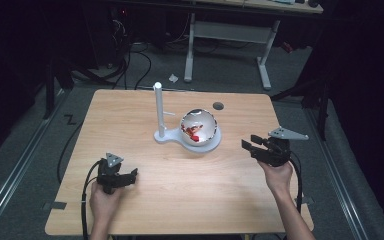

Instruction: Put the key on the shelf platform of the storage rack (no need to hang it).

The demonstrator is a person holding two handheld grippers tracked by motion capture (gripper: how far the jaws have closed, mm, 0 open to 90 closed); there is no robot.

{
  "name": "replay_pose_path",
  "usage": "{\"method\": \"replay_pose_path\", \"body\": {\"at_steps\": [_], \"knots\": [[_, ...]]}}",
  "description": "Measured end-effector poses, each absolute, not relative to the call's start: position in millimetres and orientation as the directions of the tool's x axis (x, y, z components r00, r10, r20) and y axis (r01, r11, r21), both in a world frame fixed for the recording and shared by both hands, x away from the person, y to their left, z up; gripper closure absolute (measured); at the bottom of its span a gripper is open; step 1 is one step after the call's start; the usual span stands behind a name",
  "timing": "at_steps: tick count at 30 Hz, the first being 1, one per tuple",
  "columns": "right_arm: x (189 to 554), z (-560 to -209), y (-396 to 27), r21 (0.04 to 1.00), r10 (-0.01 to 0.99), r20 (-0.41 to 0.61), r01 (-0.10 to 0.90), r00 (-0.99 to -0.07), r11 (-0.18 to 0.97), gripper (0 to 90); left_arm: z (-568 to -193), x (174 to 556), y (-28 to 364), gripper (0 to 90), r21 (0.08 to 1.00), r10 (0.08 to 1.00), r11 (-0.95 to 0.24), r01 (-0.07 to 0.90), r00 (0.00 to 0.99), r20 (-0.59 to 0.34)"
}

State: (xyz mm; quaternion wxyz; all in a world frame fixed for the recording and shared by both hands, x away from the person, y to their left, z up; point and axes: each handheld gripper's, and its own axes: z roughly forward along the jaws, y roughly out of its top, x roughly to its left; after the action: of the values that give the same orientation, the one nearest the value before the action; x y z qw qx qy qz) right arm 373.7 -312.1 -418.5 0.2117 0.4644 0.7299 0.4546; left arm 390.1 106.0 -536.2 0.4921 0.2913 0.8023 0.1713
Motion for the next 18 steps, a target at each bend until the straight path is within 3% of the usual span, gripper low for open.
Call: {"method": "replay_pose_path", "body": {"at_steps": [18], "knots": [[359.2,-446.8,-306.9,0.851,0.864,0.144,0.506,-0.483,0.141,50.7,-536.3,390.1,106.2,18.7,0.563,0.638,0.770,0.300,-0.344,-0.689]]}}
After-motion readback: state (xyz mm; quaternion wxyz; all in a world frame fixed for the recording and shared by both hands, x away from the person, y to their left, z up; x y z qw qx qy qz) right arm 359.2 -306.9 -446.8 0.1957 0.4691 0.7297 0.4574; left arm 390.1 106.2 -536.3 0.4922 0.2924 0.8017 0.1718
